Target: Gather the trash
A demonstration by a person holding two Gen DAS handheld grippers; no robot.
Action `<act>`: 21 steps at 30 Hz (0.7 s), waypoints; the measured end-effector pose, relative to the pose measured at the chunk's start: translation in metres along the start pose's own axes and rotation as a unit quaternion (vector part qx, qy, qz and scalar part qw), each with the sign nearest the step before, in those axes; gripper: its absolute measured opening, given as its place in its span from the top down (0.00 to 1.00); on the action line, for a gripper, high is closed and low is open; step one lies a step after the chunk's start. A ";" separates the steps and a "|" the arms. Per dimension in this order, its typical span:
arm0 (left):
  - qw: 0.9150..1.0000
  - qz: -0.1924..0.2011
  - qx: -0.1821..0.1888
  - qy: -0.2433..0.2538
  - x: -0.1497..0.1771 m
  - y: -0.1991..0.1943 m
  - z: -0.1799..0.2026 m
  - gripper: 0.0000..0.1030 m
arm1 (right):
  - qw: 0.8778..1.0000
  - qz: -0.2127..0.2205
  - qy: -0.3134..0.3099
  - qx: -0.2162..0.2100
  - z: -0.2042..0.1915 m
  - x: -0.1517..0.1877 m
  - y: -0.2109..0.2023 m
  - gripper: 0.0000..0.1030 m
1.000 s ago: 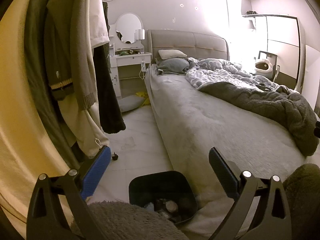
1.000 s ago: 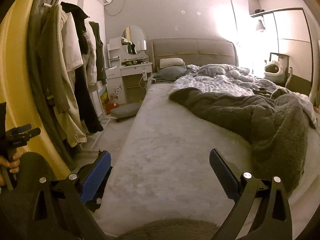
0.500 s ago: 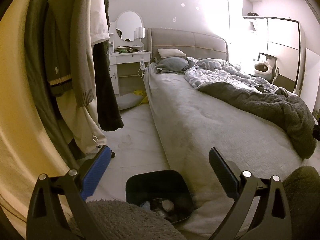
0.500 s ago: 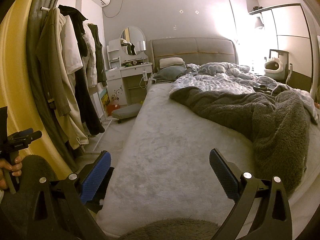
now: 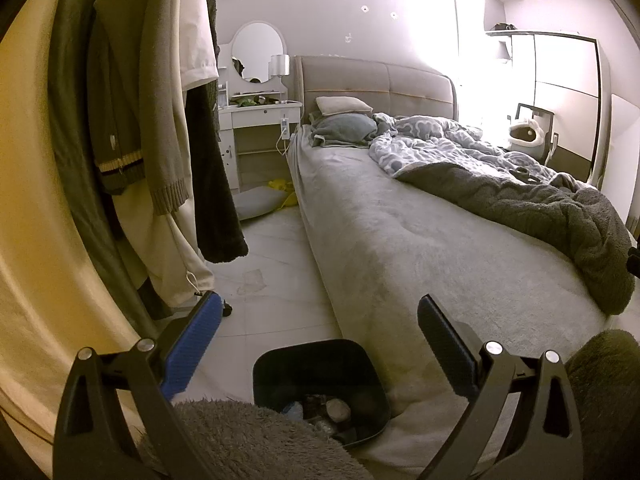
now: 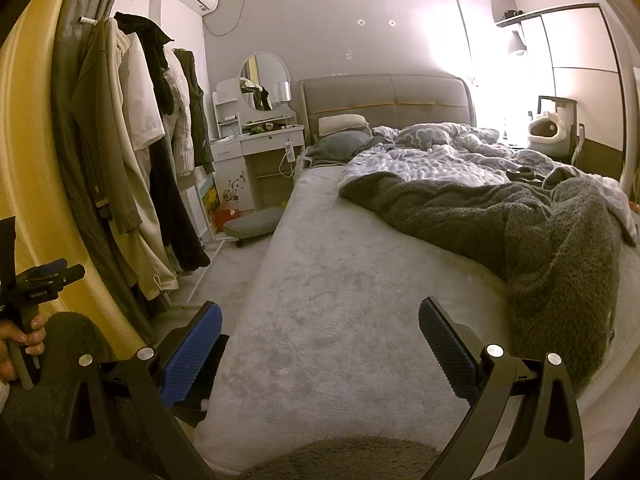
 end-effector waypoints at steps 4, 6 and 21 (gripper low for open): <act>1.000 0.000 0.000 0.001 0.000 0.000 0.000 0.03 | 1.000 0.000 -0.001 0.000 0.000 0.000 0.000 0.03; 1.000 0.000 0.000 0.001 0.000 0.000 0.000 0.03 | 1.000 0.000 -0.001 0.001 0.000 0.000 0.000 0.03; 1.000 0.000 0.000 0.002 -0.001 0.000 0.001 0.03 | 1.000 0.000 0.000 0.001 -0.001 0.000 0.000 0.03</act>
Point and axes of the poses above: each gripper's, at about its wrist camera, not at the fingertips, and y roughly the way its jaws point, z to its right, x to its underside, the point moved 4 cm from there along y, roughly the way its jaws point, and after that the axes turned 13 degrees about -x, right-handed, at the moved point
